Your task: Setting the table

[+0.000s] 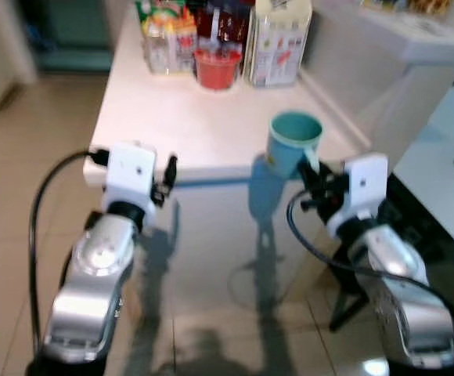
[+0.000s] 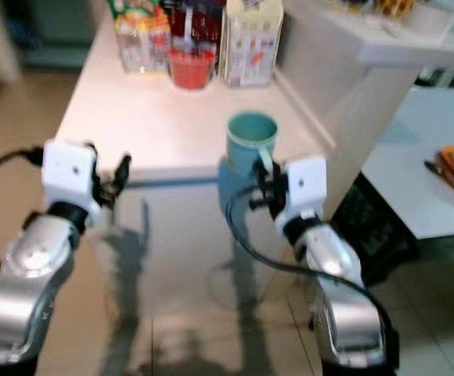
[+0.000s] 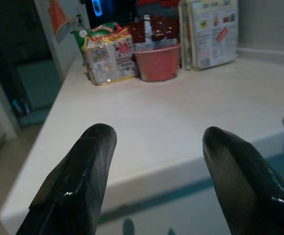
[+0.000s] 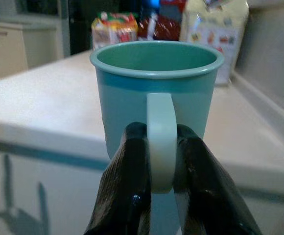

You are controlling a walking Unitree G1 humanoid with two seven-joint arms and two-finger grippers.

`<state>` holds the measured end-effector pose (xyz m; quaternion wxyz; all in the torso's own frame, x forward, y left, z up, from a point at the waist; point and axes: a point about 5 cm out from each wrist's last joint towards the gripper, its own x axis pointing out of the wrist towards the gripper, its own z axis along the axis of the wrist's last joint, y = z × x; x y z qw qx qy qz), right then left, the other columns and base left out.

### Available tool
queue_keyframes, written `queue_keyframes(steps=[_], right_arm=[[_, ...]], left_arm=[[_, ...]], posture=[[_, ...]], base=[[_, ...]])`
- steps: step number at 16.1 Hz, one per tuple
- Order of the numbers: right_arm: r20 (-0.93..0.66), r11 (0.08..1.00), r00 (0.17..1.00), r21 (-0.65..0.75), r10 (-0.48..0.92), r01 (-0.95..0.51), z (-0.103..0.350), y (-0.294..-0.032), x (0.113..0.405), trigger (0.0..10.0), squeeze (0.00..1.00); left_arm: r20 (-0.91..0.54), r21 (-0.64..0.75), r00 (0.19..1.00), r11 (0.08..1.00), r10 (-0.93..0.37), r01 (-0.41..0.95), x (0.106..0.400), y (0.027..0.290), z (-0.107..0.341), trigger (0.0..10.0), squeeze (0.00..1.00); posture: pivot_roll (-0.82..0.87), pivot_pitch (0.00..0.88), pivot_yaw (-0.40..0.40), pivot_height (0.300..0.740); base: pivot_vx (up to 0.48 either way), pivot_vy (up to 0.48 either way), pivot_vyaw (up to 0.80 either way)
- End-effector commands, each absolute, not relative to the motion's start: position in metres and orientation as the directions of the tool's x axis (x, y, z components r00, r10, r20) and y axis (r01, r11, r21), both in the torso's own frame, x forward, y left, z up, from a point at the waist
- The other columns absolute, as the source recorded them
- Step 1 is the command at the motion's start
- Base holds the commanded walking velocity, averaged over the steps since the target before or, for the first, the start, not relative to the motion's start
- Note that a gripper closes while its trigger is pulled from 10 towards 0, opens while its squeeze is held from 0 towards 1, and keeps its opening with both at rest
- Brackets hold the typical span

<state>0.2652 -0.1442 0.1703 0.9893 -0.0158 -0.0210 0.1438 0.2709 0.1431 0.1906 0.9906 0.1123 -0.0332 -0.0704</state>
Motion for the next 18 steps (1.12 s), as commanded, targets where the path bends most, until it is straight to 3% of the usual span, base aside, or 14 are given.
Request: queue_keyframes(steps=[1, 9, 18], right_arm=[[0.043, 0.968, 0.968, -0.056, 0.246, -0.244, 0.175, -0.15, 0.266, 10.0, 0.0], [0.001, 0.979, 0.982, -0.071, 0.191, -0.19, 0.168, -0.158, 0.268, 10.0, 0.0], [0.016, 0.984, 0.992, -0.129, 0.122, -0.119, 0.168, -0.165, 0.27, 10.0, 0.0]], left_arm=[[0.074, 0.241, 0.983, 0.96, -0.167, 0.145, 0.272, 0.138, 0.195, 10.0, 0.0], [0.07, 0.242, 0.98, 0.956, -0.186, 0.164, 0.274, 0.135, 0.192, 10.0, 0.0], [0.075, 0.24, 0.979, 0.957, -0.189, 0.166, 0.277, 0.132, 0.19, 10.0, 0.0]], posture=[[0.04, 0.0, -0.034, 0.74], [0.02, 0.0, -0.028, 0.74], [0.0, 0.0, -0.025, 0.74]], base=[[0.0, -0.48, 0.8], [0.0, -0.48, 0.75], [0.0, -0.48, 0.0]])
